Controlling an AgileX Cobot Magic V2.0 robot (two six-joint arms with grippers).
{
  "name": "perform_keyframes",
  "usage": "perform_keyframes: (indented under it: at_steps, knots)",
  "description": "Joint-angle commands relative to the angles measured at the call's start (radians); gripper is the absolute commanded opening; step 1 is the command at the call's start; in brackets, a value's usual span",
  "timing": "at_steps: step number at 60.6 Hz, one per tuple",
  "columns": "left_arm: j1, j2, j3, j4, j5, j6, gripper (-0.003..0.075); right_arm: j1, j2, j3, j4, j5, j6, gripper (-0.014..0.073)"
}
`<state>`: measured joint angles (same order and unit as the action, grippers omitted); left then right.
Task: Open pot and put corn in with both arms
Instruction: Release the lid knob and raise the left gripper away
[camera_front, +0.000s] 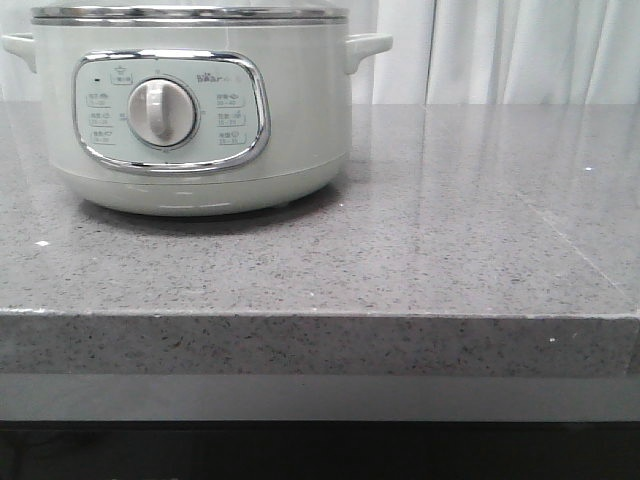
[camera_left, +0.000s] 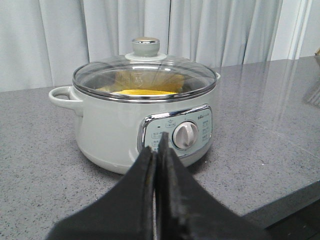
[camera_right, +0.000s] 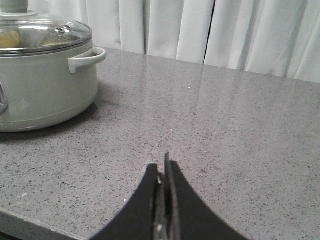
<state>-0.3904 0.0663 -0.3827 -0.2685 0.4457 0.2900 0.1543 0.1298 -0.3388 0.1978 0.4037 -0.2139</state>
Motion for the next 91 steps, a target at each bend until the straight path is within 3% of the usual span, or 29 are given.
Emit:
perform_keyframes:
  at_steps: [1, 6, 13, 31, 43, 55, 91]
  knots:
    - [-0.006, 0.014, -0.02, -0.014, -0.087, -0.008, -0.0018, -0.005, 0.008, -0.025, -0.003, -0.084, -0.009, -0.0068]
    - [-0.005, 0.009, -0.007, 0.078, -0.093, -0.05, -0.0018, -0.005, 0.008, -0.025, -0.003, -0.084, -0.009, -0.0068]
    - [0.021, -0.014, 0.019, 0.231, -0.102, -0.248, -0.0018, -0.005, 0.008, -0.025, -0.003, -0.083, -0.009, -0.0068]
    - [0.227, -0.097, 0.143, 0.227, -0.111, -0.246, -0.0018, -0.005, 0.008, -0.025, -0.003, -0.083, -0.009, -0.0068]
    - [0.334, -0.095, 0.261, 0.218, -0.205, -0.246, -0.0018, -0.005, 0.008, -0.025, -0.003, -0.081, -0.009, -0.0068]
    - [0.348, -0.095, 0.392, 0.214, -0.3, -0.246, -0.0018, -0.005, 0.008, -0.025, -0.003, -0.081, -0.009, -0.0068]
    - [0.348, -0.095, 0.389, 0.213, -0.309, -0.246, -0.0018, -0.005, 0.008, -0.025, -0.003, -0.081, -0.009, -0.0068]
